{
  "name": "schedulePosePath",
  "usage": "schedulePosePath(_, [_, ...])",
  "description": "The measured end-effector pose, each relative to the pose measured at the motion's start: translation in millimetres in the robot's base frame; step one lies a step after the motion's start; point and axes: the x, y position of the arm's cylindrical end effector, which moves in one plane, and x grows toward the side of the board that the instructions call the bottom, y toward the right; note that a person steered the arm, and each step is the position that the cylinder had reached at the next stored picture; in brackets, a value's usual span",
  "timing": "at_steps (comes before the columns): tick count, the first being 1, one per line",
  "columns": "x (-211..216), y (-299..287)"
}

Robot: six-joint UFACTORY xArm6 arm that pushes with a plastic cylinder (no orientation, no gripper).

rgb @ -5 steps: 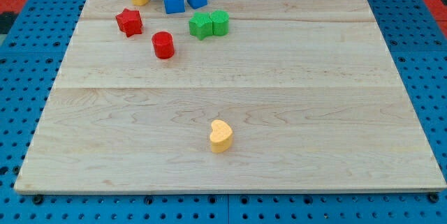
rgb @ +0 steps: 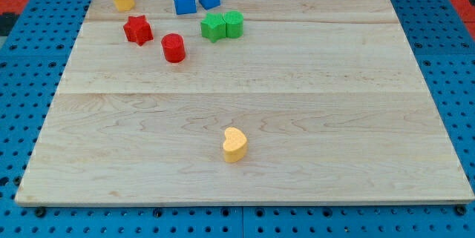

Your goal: Push the red circle into the yellow heart

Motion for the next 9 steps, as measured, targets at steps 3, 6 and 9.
schedulePosePath(3, [42.6, 156.2])
schedulePosePath(6, [167.1, 215.6])
schedulePosePath(9, [256.2, 280.3])
